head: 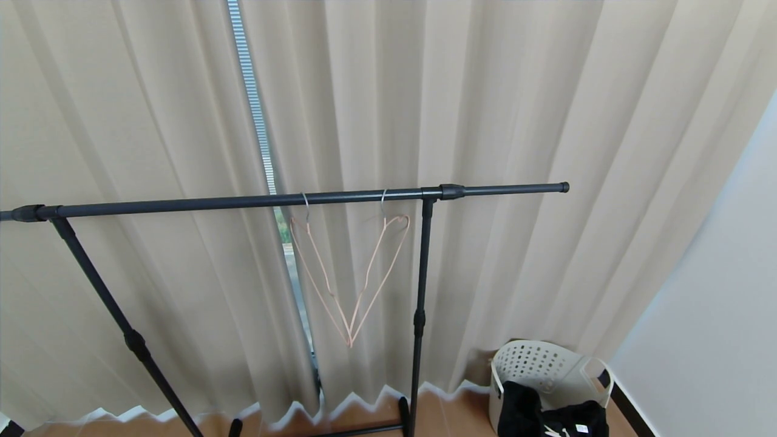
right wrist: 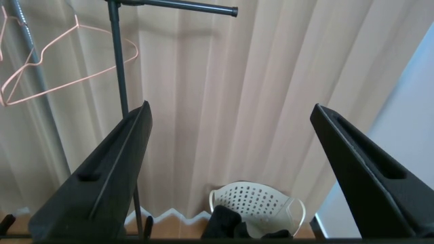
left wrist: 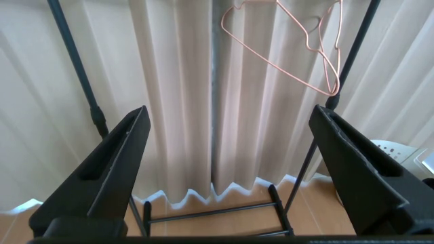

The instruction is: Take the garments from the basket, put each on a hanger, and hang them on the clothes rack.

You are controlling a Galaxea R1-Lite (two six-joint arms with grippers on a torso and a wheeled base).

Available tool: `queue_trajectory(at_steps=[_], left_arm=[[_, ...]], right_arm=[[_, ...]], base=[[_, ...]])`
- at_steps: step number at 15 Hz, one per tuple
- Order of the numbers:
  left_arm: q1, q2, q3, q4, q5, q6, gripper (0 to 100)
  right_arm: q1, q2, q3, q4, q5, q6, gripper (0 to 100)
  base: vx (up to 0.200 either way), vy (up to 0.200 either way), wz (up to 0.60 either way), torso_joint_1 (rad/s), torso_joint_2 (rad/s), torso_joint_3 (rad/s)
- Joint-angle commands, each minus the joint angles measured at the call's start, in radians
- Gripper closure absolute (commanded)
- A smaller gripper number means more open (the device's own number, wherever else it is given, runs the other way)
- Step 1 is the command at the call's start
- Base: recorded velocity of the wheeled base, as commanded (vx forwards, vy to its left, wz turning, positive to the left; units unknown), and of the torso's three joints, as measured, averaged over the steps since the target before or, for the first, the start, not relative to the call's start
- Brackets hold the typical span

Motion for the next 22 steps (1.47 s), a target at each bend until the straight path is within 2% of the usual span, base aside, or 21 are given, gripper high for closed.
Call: queue_trajectory(at_steps=[1,22], left_arm=[[0.0,0.0,0.0,0.001,0.0,0.0,0],[-0.001,0.0,0.0,0.003,-0.009,0.003,0]], right_arm=[[0.0,0.001,0.0,0.0,-0.001,-0.001,0],[0.0,0.0,0.0,0.001,-0.007,0.014,0]], base=[[0.0,0.0,0.0,0.0,0.0,0.0],[0.0,0.0,0.0,0.0,0.0,0.0]])
